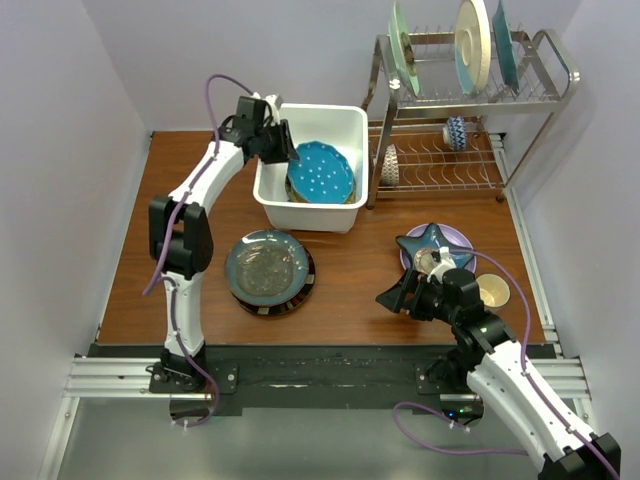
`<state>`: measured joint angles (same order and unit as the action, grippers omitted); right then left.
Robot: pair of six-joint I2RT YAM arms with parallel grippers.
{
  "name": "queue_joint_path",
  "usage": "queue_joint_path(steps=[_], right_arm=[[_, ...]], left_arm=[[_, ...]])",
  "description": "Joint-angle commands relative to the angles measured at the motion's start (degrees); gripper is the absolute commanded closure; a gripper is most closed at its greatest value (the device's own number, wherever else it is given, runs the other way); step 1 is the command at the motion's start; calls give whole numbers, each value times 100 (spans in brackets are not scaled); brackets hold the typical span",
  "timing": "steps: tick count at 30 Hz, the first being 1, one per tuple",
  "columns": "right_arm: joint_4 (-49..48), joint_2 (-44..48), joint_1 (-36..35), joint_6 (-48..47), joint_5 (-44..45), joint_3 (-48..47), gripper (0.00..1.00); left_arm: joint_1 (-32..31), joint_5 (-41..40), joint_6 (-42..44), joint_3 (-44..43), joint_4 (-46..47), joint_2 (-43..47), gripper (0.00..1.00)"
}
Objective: Place the plates into the plastic bin on the countertop
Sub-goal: Place the plate in the plastic bin, then pick up the plate at the center of the board.
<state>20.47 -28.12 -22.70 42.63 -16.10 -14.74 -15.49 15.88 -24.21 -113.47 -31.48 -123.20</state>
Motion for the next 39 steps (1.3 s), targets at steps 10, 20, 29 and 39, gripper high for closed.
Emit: queue_joint_path(steps=[10, 20, 29, 39], right_arm=[[-289, -88, 2, 26, -148, -46, 9], [-228, -45, 2, 17, -139, -55, 9], [-201, -71, 2, -18, -122, -222, 9], [-87, -132, 11, -79, -95, -652, 9]], left_arm=[[-279, -753, 557, -782, -323, -47, 44], [-393, -938, 654, -598, -227, 305, 38], [-561, -894, 689, -158, -77, 981, 35], [-1052, -885, 698, 1001, 301, 2105, 35]])
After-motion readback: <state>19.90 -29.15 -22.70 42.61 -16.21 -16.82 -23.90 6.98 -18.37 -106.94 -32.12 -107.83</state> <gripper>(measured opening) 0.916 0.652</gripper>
